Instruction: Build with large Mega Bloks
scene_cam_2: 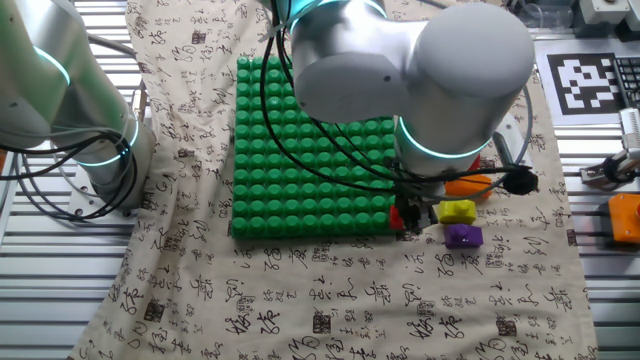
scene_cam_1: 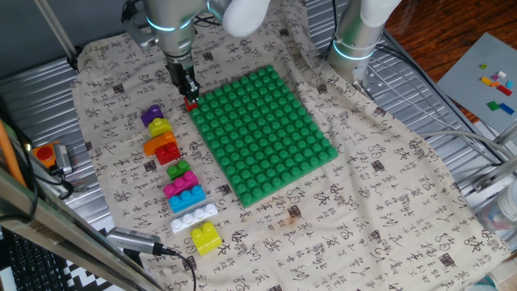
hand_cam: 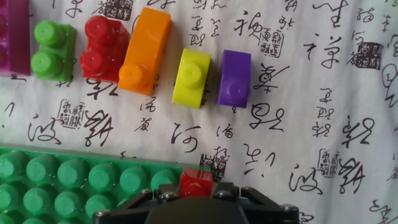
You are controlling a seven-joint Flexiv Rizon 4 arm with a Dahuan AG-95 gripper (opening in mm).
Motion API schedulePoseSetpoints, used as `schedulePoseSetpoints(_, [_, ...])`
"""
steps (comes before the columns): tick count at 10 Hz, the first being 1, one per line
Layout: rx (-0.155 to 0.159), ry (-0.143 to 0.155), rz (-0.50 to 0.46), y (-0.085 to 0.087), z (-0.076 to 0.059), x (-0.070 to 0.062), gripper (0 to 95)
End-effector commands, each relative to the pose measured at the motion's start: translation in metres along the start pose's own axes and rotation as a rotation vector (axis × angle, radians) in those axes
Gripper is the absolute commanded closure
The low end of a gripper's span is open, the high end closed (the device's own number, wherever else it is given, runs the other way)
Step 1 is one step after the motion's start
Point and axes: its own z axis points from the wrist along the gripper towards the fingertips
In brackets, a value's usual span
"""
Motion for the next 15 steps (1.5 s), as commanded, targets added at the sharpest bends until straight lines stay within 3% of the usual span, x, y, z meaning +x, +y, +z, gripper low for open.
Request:
schedulePoseSetpoints(1, [-0.003, 0.013, -0.025, -0.011, -0.020, -0.016, 57.0])
schedulePoseSetpoints(4, [-0.001, 0.015, -0.034, -0.032, -0.021, -0.044, 57.0])
schedulePoseSetpoints(6, [-0.001, 0.010, -0.026, -0.040, -0.010, -0.064, 57.0])
schedulePoseSetpoints(8, [0.002, 0.006, -0.015, -0.040, 0.000, -0.073, 57.0])
schedulePoseSetpoints(9, [-0.001, 0.011, 0.007, -0.039, 0.006, -0.075, 57.0])
schedulePoseSetpoints(13, [0.000, 0.014, 0.002, -0.038, 0.006, -0.075, 57.0])
schedulePoseSetpoints(15, [-0.005, 0.041, 0.038, -0.038, 0.006, -0.075, 57.0])
